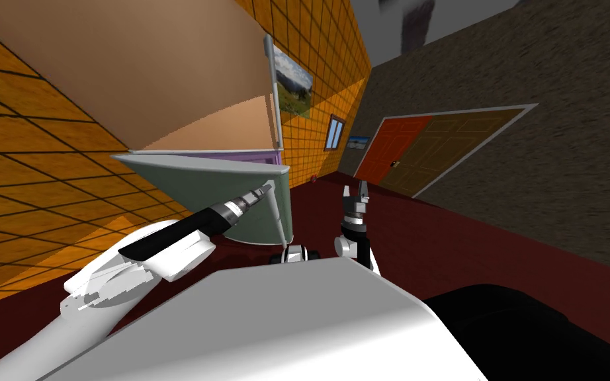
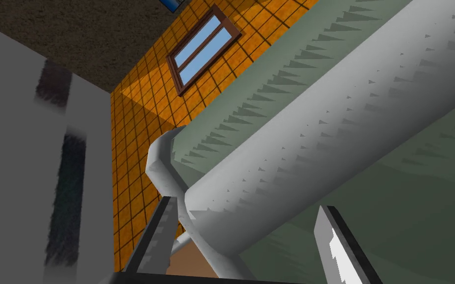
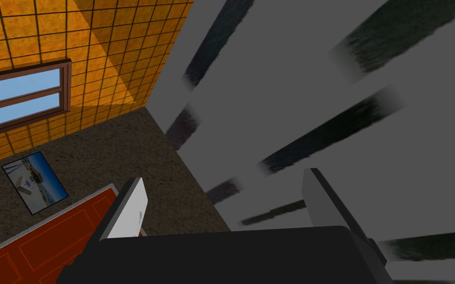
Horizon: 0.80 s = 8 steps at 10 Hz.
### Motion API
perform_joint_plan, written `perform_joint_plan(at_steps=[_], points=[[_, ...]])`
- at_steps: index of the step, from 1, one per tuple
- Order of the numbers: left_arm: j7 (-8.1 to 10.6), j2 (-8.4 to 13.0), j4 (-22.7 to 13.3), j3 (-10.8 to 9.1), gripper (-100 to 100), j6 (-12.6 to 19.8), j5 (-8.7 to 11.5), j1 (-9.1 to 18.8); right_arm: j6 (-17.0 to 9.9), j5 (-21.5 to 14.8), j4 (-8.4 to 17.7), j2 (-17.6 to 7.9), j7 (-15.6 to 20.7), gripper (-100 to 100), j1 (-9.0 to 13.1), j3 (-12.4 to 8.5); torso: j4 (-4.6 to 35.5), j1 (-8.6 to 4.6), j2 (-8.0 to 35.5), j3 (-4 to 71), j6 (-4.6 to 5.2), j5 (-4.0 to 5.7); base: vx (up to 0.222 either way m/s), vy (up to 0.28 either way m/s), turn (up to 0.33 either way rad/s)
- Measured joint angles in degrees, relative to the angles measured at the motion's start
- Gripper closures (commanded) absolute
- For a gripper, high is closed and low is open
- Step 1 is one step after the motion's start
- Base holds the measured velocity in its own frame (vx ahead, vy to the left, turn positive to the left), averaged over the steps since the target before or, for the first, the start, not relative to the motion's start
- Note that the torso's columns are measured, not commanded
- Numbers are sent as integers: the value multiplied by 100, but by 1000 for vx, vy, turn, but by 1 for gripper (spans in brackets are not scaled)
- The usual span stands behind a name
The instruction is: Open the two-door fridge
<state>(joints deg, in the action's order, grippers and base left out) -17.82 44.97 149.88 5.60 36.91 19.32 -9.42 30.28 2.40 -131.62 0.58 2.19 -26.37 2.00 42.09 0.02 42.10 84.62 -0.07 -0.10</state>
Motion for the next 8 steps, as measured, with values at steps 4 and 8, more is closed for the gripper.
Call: perform_joint_plan(at_steps=[4, 8], points=[[-81, 108, -1, 130, 100, -147, 169, 89, 0, 0, -1, 0, 0, 0, -1, 0, 7, 23, 19, -13, -5, -7, -158, 162, -114], [-174, 266, -44, 288, 100, -310, 419, 219, 0, 0, 0, -1, 0, 0, 0, 0, 2, 33, 14, -8, 0, -8, -208, 178, -99]])
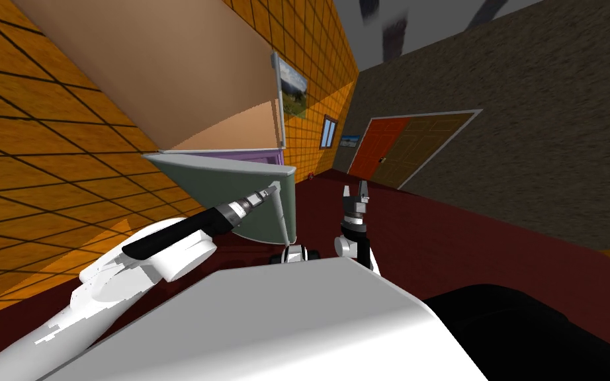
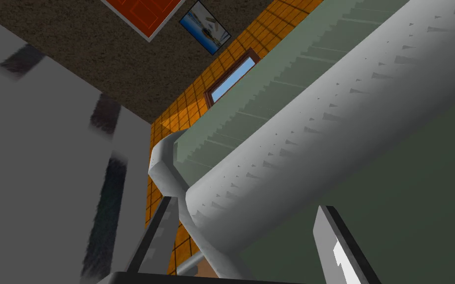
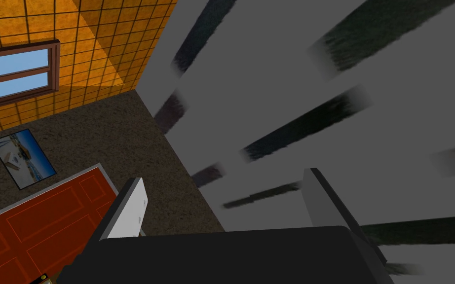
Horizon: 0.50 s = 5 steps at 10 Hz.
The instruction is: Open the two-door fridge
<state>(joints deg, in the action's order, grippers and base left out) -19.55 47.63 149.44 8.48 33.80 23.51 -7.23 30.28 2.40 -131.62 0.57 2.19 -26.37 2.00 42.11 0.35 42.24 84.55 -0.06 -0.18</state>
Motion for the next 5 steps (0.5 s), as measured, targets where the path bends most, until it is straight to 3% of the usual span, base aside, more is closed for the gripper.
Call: perform_joint_plan(at_steps=[4, 5], points=[[-100, 146, -5, 171, 100, -159, 230, 95, 0, 0, 0, 0, 0, 0, -1, 0, 0, 2, -20, 14, -14, -1, -195, 190, -106], [-125, 175, -7, 215, -100, -204, 282, 121, 0, 0, 0, 0, 0, 0, -1, 0, -3, 14, -15, 12, -10, -2, -110, 87, -24]])
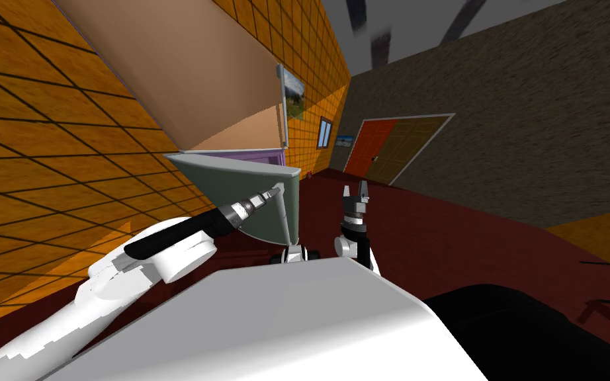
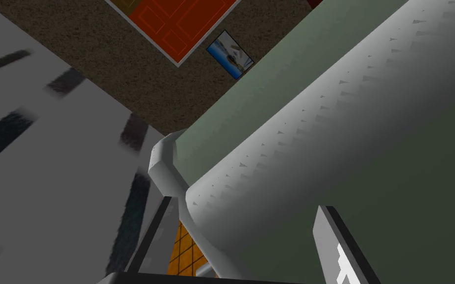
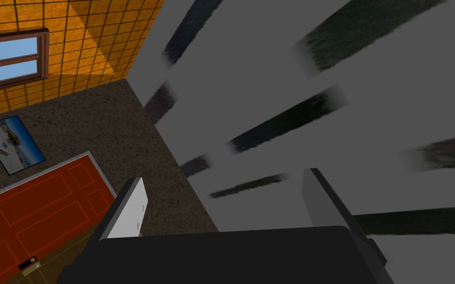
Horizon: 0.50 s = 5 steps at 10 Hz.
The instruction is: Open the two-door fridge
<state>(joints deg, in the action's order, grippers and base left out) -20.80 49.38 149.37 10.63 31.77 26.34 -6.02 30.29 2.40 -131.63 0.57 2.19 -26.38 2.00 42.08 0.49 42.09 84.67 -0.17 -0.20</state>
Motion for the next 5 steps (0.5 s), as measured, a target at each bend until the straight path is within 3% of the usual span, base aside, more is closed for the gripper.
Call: perform_joint_plan(at_steps=[2, 5], points=[[-15, 128, -45, -147, -100, 10, 257, 96, 1, 0, -1, 2, 0, 0, -3, 1, 2, -97, -34, 23, 15, 34, 4, -59, 47], [-13, 335, -153, -404, -100, 100, 702, 357, 1, 0, -1, 3, 0, 0, -3, 2, 22, -43, 25, -14, 17, 19, 4, -60, 9]])
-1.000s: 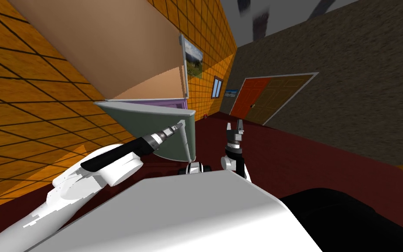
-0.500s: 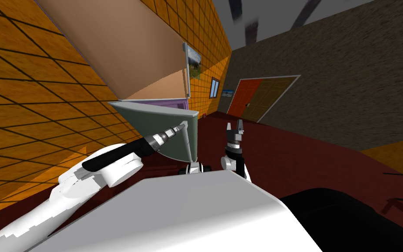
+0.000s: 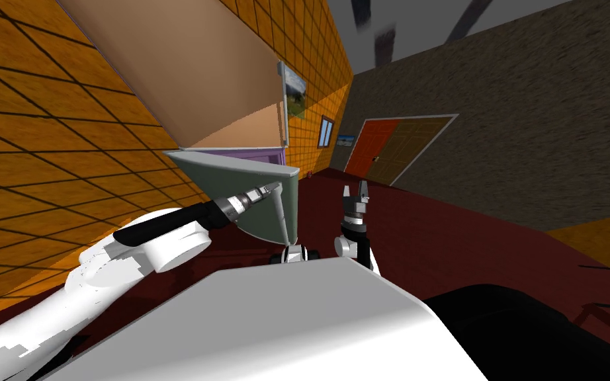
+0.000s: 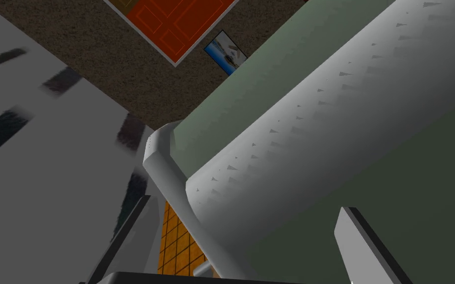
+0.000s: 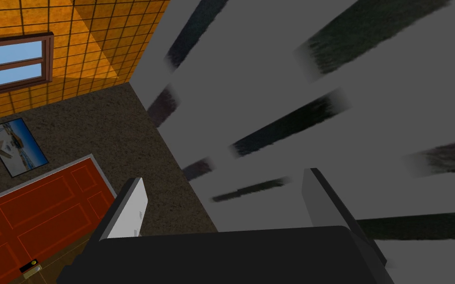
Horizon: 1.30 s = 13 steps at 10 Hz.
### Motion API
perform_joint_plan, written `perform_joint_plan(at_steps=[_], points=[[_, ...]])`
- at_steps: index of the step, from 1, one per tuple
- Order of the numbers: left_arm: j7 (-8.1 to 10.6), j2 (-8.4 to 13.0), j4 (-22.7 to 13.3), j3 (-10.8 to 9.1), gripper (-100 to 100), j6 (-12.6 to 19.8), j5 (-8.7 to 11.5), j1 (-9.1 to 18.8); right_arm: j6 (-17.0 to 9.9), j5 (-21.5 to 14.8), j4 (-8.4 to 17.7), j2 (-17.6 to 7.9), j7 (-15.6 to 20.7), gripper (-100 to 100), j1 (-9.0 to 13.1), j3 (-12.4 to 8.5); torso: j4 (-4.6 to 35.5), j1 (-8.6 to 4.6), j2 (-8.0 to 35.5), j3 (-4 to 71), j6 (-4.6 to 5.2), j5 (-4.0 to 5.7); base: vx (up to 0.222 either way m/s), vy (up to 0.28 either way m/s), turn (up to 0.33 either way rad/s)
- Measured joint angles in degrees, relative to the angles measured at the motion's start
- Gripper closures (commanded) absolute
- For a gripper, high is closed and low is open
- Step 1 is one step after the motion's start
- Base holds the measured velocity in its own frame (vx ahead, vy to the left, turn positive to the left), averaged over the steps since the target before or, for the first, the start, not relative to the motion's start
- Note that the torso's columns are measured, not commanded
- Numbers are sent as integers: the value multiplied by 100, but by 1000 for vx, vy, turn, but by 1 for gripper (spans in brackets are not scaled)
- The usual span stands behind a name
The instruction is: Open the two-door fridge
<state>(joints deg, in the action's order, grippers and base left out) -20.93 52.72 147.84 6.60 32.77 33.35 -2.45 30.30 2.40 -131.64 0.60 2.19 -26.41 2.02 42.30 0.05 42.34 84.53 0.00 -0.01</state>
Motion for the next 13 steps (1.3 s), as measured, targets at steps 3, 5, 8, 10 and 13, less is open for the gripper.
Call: perform_joint_plan(at_steps=[3, 5, 8, 10, 13], points=[[3, 226, -89, -279, -100, 72, 482, 243, 0, 0, 1, -1, 0, 0, 0, -1, 1, -1, 4, -2, 0, -1, -22, -32, 23], [-12, 426, -189, -501, -100, 90, 847, 415, 0, 0, 0, 0, 0, 0, 1, 0, -1, -11, -4, 3, 1, 3, -25, -33, 12], [-18, 542, -235, -641, 0, 112, 1131, 516, 0, 0, 0, -1, 0, 0, 0, -1, -4, 0, -11, 7, 0, -1, -6, -13, 5], [-18, 541, -235, -640, 0, 112, 1129, 515, 0, 0, 0, -1, 0, 0, 0, -1, -2, -2, -7, 5, 0, 0, 0, 0, 0], [-18, 541, -235, -640, 0, 112, 1129, 515, 0, 0, 0, -1, 0, 0, 0, -1, -1, -6, -5, 3, 0, 1, 0, 0, 0]])
